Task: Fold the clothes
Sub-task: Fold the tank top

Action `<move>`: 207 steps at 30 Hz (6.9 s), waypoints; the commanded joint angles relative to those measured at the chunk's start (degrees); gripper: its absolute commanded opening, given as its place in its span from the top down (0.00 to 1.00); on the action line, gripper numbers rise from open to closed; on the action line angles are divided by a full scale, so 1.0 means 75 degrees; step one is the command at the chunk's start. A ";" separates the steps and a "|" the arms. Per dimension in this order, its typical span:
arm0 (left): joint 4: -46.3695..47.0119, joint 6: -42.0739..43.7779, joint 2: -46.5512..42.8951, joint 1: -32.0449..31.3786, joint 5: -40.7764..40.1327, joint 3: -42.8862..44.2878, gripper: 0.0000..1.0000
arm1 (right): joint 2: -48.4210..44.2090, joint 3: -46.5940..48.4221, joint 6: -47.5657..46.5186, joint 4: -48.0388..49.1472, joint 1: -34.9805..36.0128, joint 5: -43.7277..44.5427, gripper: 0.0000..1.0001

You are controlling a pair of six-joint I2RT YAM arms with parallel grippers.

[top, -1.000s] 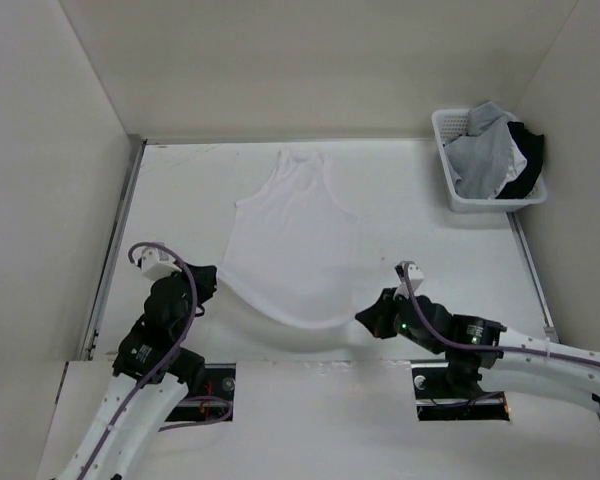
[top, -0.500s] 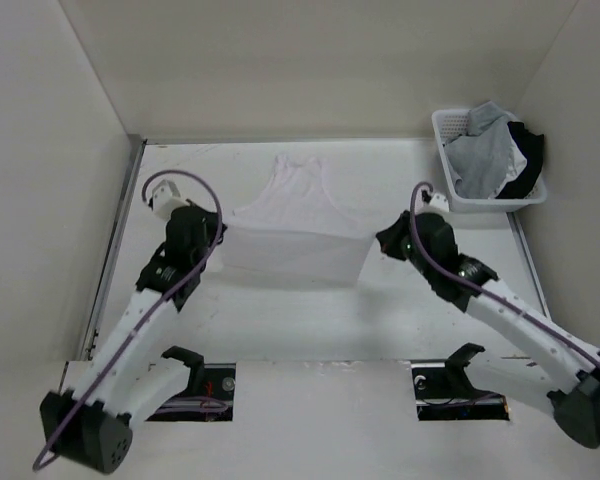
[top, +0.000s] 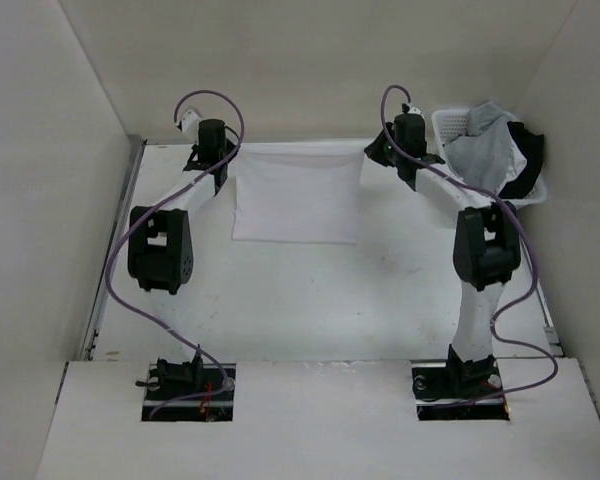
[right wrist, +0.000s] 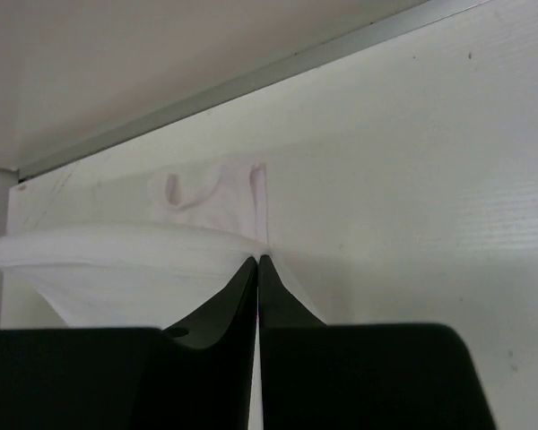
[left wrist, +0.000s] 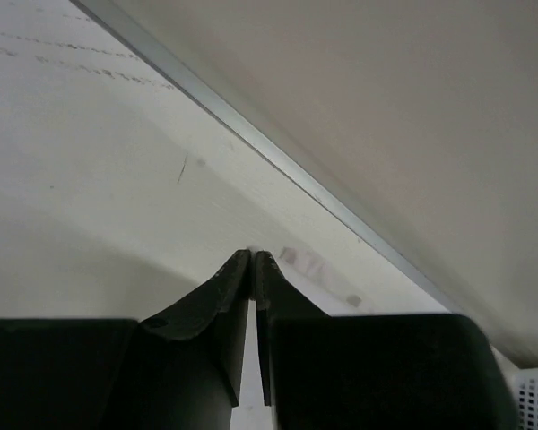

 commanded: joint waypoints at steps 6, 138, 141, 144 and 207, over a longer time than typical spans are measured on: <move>0.0219 0.0306 0.0564 0.0093 0.0441 0.0815 0.66 | 0.1305 0.1718 0.0450 -0.0220 -0.0045 -0.0124 0.52; 0.2188 -0.0913 -0.5811 0.0022 0.1671 -0.7776 1.00 | -0.4262 -0.6228 0.0556 0.1503 0.0811 0.0181 0.99; 0.1954 -0.0995 -0.6772 -0.0013 0.1823 -0.8432 1.00 | -0.4824 -0.6849 0.0661 0.1538 0.0893 0.0392 0.99; 0.1673 -0.1194 -0.7604 0.0011 0.2140 -0.8983 1.00 | -0.5328 -0.7505 0.0801 0.1620 0.1021 0.0486 0.99; 0.0560 -0.0644 -0.8026 -0.3858 0.0230 -0.8434 0.83 | -0.5601 -0.6094 0.1190 -0.0451 0.3457 0.2243 0.98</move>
